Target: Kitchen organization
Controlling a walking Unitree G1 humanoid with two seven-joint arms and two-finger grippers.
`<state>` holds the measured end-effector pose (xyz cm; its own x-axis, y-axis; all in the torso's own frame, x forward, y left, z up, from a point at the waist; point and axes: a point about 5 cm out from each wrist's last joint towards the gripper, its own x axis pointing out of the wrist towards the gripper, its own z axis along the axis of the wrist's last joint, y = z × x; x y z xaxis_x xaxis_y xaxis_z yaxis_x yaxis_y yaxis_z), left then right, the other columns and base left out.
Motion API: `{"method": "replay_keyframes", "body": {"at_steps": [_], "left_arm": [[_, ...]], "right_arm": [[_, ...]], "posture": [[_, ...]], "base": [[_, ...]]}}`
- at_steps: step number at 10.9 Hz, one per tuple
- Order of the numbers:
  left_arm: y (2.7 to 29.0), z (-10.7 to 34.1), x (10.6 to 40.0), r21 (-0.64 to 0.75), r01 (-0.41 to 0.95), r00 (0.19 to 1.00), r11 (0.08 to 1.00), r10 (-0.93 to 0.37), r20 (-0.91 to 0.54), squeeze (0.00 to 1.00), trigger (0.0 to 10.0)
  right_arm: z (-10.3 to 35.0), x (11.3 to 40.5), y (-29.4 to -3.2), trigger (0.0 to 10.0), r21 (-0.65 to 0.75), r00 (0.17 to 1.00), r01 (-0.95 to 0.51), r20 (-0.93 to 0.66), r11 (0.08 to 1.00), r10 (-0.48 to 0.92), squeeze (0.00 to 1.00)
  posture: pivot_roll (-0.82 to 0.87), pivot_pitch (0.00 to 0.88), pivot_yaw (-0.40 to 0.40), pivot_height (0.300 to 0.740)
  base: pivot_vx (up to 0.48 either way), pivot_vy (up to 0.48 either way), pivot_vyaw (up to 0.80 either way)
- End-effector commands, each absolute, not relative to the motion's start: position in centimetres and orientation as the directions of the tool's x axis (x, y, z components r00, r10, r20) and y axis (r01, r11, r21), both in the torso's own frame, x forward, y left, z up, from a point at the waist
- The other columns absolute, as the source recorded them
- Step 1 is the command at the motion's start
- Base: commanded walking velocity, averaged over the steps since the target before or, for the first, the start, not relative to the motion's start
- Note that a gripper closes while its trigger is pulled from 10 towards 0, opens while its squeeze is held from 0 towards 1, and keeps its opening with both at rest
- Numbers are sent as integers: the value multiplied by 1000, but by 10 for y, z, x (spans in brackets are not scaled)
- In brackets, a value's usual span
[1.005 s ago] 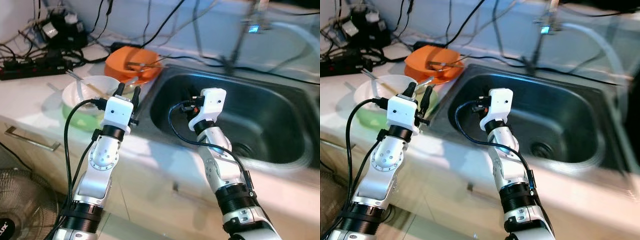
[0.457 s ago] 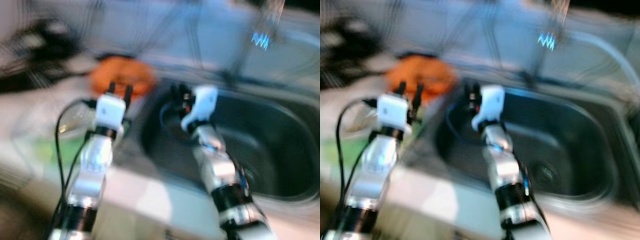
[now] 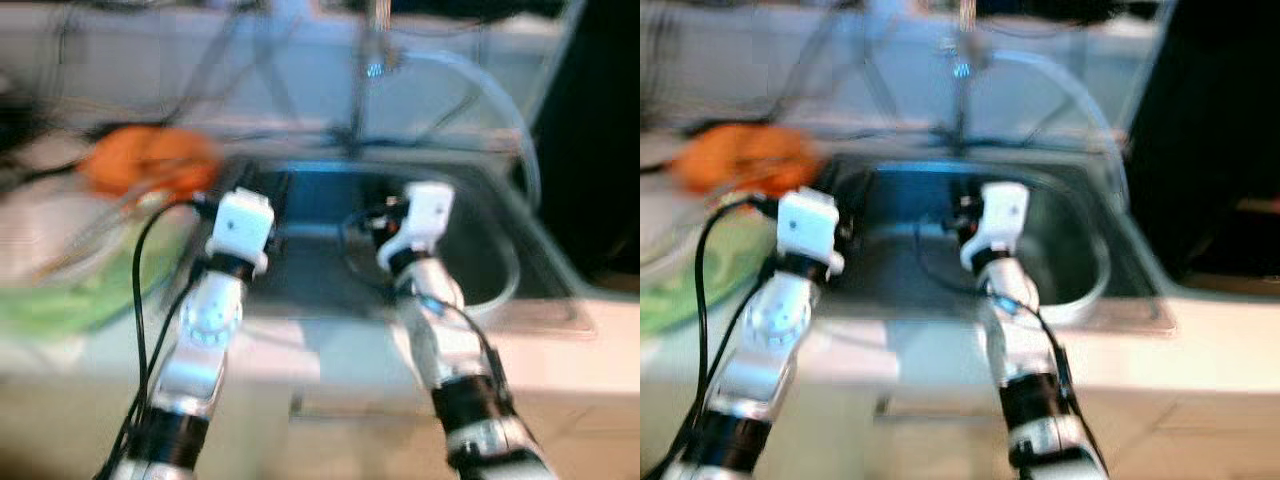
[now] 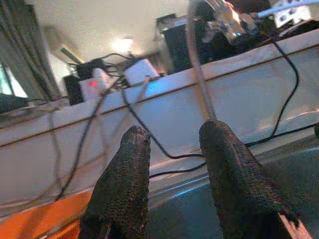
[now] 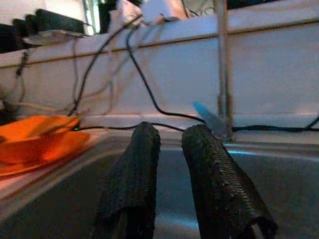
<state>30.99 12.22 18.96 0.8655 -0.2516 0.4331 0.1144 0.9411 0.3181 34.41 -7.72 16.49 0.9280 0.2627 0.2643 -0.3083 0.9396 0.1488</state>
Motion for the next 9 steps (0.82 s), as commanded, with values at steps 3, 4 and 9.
{"method": "replay_keyframes", "body": {"at_steps": [3, 4, 9], "left_arm": [[121, 195, 310, 320, 117, 857, 940, -258, 445, 0, 10000], [121, 196, 310, 320, 118, 858, 940, -259, 445, 0, 10000], [122, 194, 310, 328, 117, 862, 938, -260, 436, 0, 10000]], "right_arm": [[169, 345, -79, 10000, 155, 927, -306, 271, 939, 257, 0], [169, 345, -79, 10000, 155, 928, -305, 270, 940, 257, 0], [166, 345, -77, 10000, 158, 930, -304, 260, 939, 258, 0]], "posture": [[175, 10, -12, 740], [175, 10, -12, 740], [176, 13, -8, 740]], "base": [[0, 0, 0], [0, 0, 0], [0, 0, 0]]}}
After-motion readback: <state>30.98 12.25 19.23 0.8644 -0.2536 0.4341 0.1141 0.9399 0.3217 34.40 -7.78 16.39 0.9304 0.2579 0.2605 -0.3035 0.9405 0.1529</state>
